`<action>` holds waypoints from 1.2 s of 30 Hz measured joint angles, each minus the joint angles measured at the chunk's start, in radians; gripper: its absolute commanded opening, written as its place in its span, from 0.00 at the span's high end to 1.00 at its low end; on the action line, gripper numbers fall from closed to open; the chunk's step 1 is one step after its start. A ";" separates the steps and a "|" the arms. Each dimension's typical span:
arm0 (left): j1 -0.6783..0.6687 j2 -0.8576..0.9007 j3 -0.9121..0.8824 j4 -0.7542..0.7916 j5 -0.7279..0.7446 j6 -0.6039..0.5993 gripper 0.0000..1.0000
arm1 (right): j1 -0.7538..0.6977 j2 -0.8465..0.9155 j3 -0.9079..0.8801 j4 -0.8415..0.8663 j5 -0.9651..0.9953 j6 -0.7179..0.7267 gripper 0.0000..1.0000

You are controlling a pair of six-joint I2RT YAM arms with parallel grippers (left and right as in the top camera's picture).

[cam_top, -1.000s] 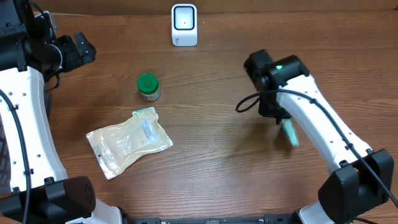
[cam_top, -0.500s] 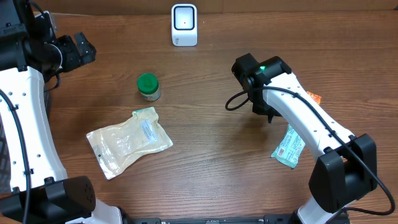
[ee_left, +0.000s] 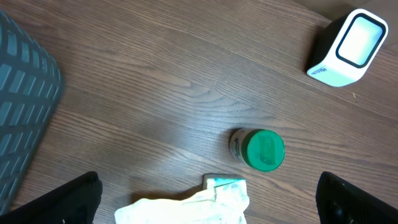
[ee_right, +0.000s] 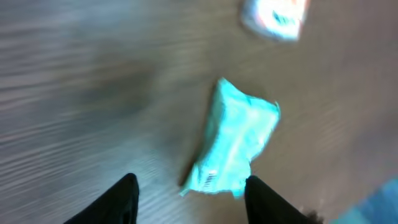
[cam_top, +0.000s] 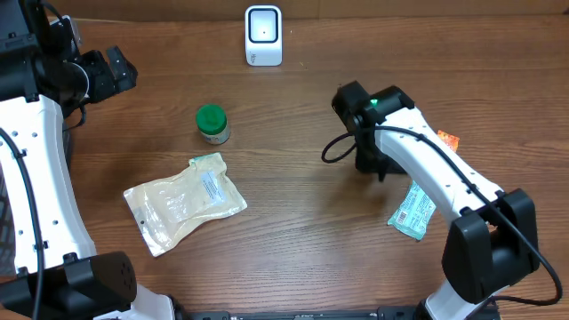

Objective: Scan the item barcode

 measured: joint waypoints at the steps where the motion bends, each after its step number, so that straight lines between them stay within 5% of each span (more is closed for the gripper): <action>1: 0.000 0.000 0.000 0.000 0.000 0.000 0.00 | -0.025 0.000 -0.025 -0.008 -0.003 0.051 0.46; 6: 0.000 0.000 0.000 0.000 0.000 0.000 0.00 | -0.195 0.000 -0.095 0.012 -0.052 0.153 0.48; 14: 0.000 0.000 0.000 0.000 0.000 0.000 0.00 | -0.436 0.000 -0.114 -0.014 -0.092 0.138 0.83; 17: 0.000 0.000 0.000 0.000 0.000 0.000 0.00 | -0.476 0.000 -0.172 0.013 -0.103 0.135 0.87; 25: 0.000 0.000 0.000 0.000 0.000 0.000 0.00 | -0.485 0.000 -0.413 0.167 -0.200 0.092 0.96; 36: 0.000 0.000 0.000 0.000 0.000 0.000 0.01 | -0.396 0.000 -0.438 0.290 -0.521 -0.106 0.96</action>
